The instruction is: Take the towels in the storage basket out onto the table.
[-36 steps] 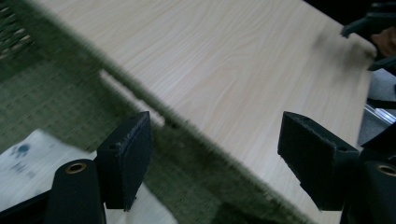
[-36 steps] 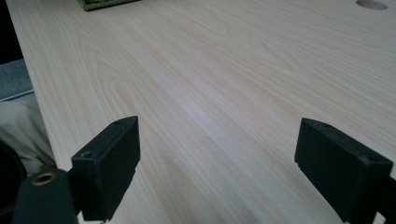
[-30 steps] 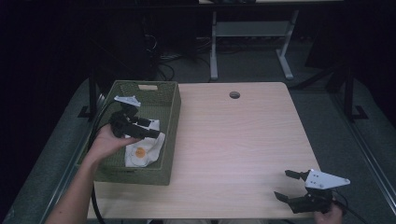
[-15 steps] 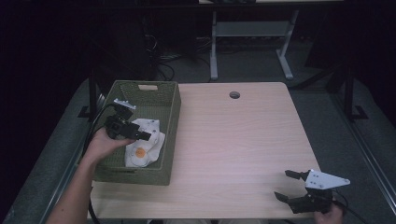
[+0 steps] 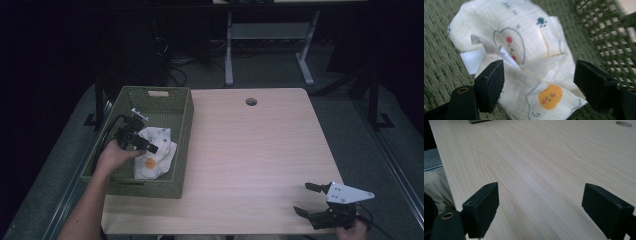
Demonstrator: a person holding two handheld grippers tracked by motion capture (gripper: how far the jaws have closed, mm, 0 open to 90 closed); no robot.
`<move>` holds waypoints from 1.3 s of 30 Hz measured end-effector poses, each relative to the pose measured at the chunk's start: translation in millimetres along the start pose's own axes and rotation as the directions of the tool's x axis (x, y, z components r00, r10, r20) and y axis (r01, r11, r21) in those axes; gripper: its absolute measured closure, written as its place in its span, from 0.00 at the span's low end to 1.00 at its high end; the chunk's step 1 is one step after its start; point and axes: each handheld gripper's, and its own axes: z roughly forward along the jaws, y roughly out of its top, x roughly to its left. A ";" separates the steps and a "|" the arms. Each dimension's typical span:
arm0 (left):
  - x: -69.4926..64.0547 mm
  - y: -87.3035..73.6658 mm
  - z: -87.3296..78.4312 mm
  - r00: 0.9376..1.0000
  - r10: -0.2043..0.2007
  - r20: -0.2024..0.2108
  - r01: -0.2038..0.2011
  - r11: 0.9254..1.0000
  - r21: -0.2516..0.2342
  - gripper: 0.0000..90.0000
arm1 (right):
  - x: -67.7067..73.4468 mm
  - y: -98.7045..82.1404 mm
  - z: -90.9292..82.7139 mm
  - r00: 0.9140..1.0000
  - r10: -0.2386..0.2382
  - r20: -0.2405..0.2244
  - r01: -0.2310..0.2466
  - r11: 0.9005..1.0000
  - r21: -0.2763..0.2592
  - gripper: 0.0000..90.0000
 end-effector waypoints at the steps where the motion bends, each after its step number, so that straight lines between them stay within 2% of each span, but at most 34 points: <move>1: 0.6 0.4 2.4 1.000 -0.007 -0.003 0.007 1.000 0.017 0.28 | -0.1 0.0 -0.1 1.000 0.001 0.001 -0.001 1.000 0.000 0.15; 2: 0.3 0.6 7.6 1.000 -0.024 -0.010 0.025 0.999 0.031 0.28 | -0.1 0.1 0.0 1.000 0.001 0.001 -0.001 1.000 -0.001 0.15; 3: 0.3 0.6 7.6 1.000 -0.024 -0.010 0.025 0.999 0.031 0.28 | -0.1 0.1 0.0 1.000 0.001 0.001 -0.001 1.000 -0.001 0.15; 4: 0.1 1.7 15.0 0.999 -0.030 -0.014 0.031 0.998 0.061 0.28 | -0.1 0.1 0.1 1.000 0.000 0.002 0.000 1.000 -0.002 0.15; 5: 0.1 1.7 15.0 0.999 -0.030 -0.014 0.031 0.998 0.061 0.28 | -0.1 0.1 0.1 1.000 0.000 0.002 0.000 1.000 -0.001 0.15; 8: -3.6 4.7 26.8 0.998 -0.032 -0.049 0.037 0.993 0.111 0.28 | 0.1 0.1 -0.2 1.000 0.001 0.000 -0.001 1.000 -0.002 0.15; 12: -5.1 7.2 33.2 0.997 -0.027 -0.067 0.036 0.990 0.139 0.31 | 0.1 0.3 -0.7 1.000 0.004 0.001 -0.004 1.000 -0.002 0.15; 13: -5.6 8.0 36.2 0.996 -0.028 -0.088 0.041 0.987 0.155 0.31 | -0.1 0.3 -0.8 1.000 0.005 0.001 -0.005 1.000 -0.002 0.15; 17: -7.6 9.4 44.8 0.994 -0.016 -0.108 0.037 0.980 0.196 0.32 | -0.3 0.0 -1.0 1.000 0.007 0.002 -0.007 1.000 -0.006 0.15; 22: -8.6 13.1 50.9 0.990 -0.023 -0.140 0.055 0.973 0.225 0.40 | -1.7 -1.0 -0.8 1.000 0.012 0.003 -0.012 1.000 -0.008 0.15; 25: -9.2 14.1 52.1 0.989 -0.027 -0.149 0.060 0.973 0.225 0.42 | -1.7 -1.0 -0.9 1.000 0.013 0.002 -0.013 1.000 -0.009 0.15; 30: -9.4 13.0 49.5 0.988 -0.016 -0.156 0.051 0.973 0.223 0.58 | -1.9 -0.7 -1.6 1.000 0.008 0.002 -0.008 1.000 -0.016 0.15; 33: -8.4 12.7 48.5 0.989 -0.021 -0.147 0.053 0.974 0.218 0.66 | -1.5 -0.5 -1.8 1.000 0.014 0.002 -0.014 1.000 -0.013 0.15; 34: -9.1 12.7 48.3 0.990 -0.019 -0.143 0.050 0.975 0.218 0.72 | -1.5 -0.2 -1.7 1.000 0.013 0.003 -0.013 1.000 -0.010 0.15; 39: -9.8 11.9 46.9 0.991 -0.016 -0.134 0.045 0.976 0.213 0.78 | -1.7 0.3 -0.9 1.000 0.005 0.002 -0.005 1.000 -0.014 0.15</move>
